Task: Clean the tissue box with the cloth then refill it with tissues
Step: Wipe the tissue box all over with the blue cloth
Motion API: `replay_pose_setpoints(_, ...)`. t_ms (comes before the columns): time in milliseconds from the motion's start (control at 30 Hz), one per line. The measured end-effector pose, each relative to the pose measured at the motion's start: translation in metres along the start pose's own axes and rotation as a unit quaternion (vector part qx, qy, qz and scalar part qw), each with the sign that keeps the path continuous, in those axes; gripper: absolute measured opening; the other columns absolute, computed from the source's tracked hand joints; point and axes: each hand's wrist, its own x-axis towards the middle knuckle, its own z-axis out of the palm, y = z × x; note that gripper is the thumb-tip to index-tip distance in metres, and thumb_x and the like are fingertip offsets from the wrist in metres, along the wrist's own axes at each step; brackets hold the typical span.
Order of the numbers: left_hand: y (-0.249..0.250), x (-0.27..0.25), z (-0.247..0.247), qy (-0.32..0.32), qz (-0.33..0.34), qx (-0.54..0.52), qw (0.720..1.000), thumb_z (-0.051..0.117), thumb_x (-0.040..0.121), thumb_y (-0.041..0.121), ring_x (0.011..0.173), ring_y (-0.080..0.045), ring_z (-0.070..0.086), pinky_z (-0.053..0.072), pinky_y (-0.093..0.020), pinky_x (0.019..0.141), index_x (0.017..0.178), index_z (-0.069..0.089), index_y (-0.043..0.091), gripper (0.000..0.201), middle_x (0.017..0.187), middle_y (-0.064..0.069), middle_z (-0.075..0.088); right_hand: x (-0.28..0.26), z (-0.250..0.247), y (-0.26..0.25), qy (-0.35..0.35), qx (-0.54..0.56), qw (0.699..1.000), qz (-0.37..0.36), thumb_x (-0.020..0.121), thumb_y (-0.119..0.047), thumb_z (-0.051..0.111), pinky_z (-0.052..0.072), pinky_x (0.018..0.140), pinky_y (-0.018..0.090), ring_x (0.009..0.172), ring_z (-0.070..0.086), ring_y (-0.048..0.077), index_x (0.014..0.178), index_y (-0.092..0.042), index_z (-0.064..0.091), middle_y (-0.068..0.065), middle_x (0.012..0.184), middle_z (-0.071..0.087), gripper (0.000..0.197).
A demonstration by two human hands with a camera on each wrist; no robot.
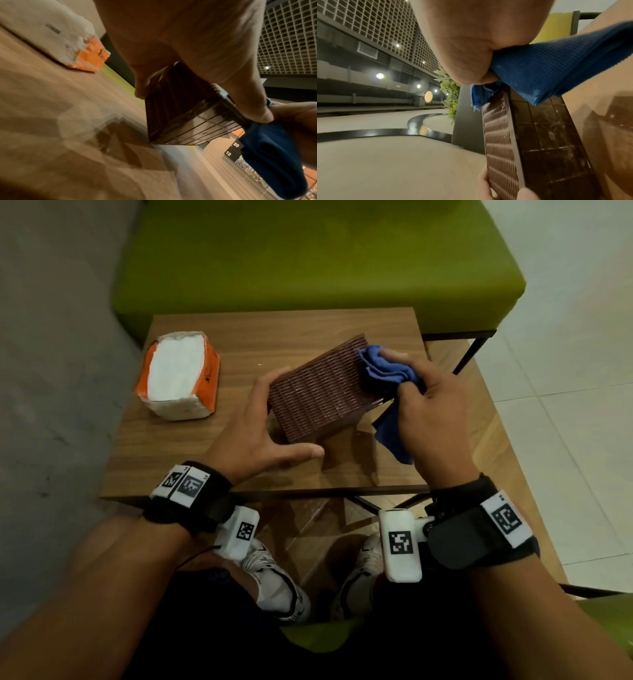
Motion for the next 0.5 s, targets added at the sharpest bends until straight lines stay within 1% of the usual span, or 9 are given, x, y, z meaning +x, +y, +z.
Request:
replay_pose_setpoints(67, 0.004, 0.005, -0.004, -0.001, 0.014, 0.018, 1.0, 0.093, 0.063, 0.071, 0.143, -0.007, 0.051, 0.046, -0.041, 0.121, 0.158, 0.033, 0.033, 0.119, 0.155, 0.009, 0.049, -0.001, 0.0, -0.006, 0.0, -0.007, 1.0, -0.022, 0.095, 0.006, 0.046, 0.056, 0.082, 0.034, 0.097, 0.069, 0.021, 0.132, -0.02, 0.074, -0.01, 0.113, 0.074, 0.053)
replay_pose_setpoints(133, 0.008, 0.01, -0.01, 0.012, 0.028, 0.068, 0.997, 0.09, 0.063, 0.075, 0.133, -0.007, 0.054, 0.049, -0.037, 0.114, 0.155, 0.042, 0.026, 0.114, 0.145, 0.006, 0.056, -0.003, 0.0, -0.009, -0.001, -0.018, 0.999, -0.044, 0.093, 0.004, 0.046, 0.055, 0.083, 0.045, 0.095, 0.069, 0.029, 0.133, -0.02, 0.073, -0.008, 0.108, 0.075, 0.054)
replay_pose_setpoints(167, 0.009, 0.012, -0.012, 0.022, 0.042, 0.103, 0.994, 0.088, 0.064, 0.077, 0.129, -0.01, 0.055, 0.05, -0.039, 0.111, 0.152, 0.046, 0.022, 0.113, 0.141, 0.004, 0.058, -0.004, 0.0, -0.011, 0.0, -0.027, 0.998, -0.054, 0.092, 0.001, 0.046, 0.055, 0.083, 0.048, 0.095, 0.069, 0.03, 0.133, -0.022, 0.073, -0.006, 0.108, 0.076, 0.054)
replay_pose_setpoints(233, 0.012, 0.015, -0.014, 0.037, 0.075, 0.166, 0.983, 0.084, 0.064, 0.08, 0.125, -0.02, 0.057, 0.051, -0.049, 0.107, 0.148, 0.051, 0.016, 0.111, 0.136, -0.004, 0.06, -0.01, 0.002, -0.013, 0.001, -0.047, 0.996, -0.07, 0.091, -0.005, 0.046, 0.056, 0.09, 0.043, 0.105, 0.068, 0.024, 0.134, -0.026, 0.072, -0.008, 0.12, 0.075, 0.055)
replay_pose_setpoints(300, 0.017, 0.016, -0.013, 0.053, 0.099, 0.198, 0.974, 0.082, 0.066, 0.077, 0.124, -0.028, 0.06, 0.052, -0.054, 0.103, 0.148, 0.052, 0.011, 0.109, 0.135, -0.009, 0.063, -0.017, 0.006, -0.02, -0.001, -0.064, 0.994, -0.091, 0.09, -0.005, 0.048, 0.048, 0.099, 0.025, 0.113, 0.06, 0.021, 0.135, -0.025, 0.072, -0.014, 0.129, 0.069, 0.054)
replay_pose_setpoints(333, 0.023, 0.016, -0.011, 0.063, 0.108, 0.2, 0.972, 0.082, 0.067, 0.073, 0.124, -0.029, 0.061, 0.052, -0.052, 0.103, 0.149, 0.051, 0.01, 0.107, 0.136, -0.011, 0.064, -0.023, 0.009, -0.024, -0.003, -0.077, 0.991, -0.108, 0.09, -0.003, 0.05, 0.042, 0.097, 0.014, 0.11, 0.057, 0.021, 0.135, -0.024, 0.072, -0.013, 0.131, 0.068, 0.054)
replay_pose_setpoints(367, 0.028, 0.017, -0.009, 0.075, 0.115, 0.192, 0.972, 0.081, 0.069, 0.068, 0.124, -0.029, 0.063, 0.053, -0.049, 0.102, 0.151, 0.05, 0.009, 0.106, 0.137, -0.011, 0.065, -0.028, 0.014, -0.029, -0.007, -0.093, 0.987, -0.131, 0.09, -0.001, 0.051, 0.036, 0.093, 0.01, 0.107, 0.054, 0.022, 0.134, -0.021, 0.072, -0.009, 0.133, 0.069, 0.053)
replay_pose_setpoints(433, 0.037, 0.017, -0.007, 0.096, 0.116, 0.149, 0.977, 0.079, 0.072, 0.062, 0.12, -0.026, 0.066, 0.055, -0.041, 0.097, 0.153, 0.047, 0.008, 0.103, 0.138, -0.01, 0.066, -0.04, 0.026, -0.039, -0.024, -0.123, 0.975, -0.181, 0.09, 0.0, 0.053, 0.032, 0.09, 0.011, 0.102, 0.05, 0.021, 0.135, -0.017, 0.071, -0.002, 0.138, 0.068, 0.052)
replay_pose_setpoints(500, 0.036, 0.015, -0.008, 0.109, 0.11, 0.086, 0.984, 0.076, 0.076, 0.056, 0.111, -0.009, 0.064, 0.053, -0.03, 0.092, 0.152, 0.048, 0.006, 0.095, 0.132, -0.002, 0.067, -0.05, 0.037, -0.042, -0.048, -0.147, 0.964, -0.218, 0.091, 0.0, 0.055, 0.035, 0.089, 0.019, 0.102, 0.046, 0.021, 0.135, -0.012, 0.071, 0.003, 0.142, 0.067, 0.049)
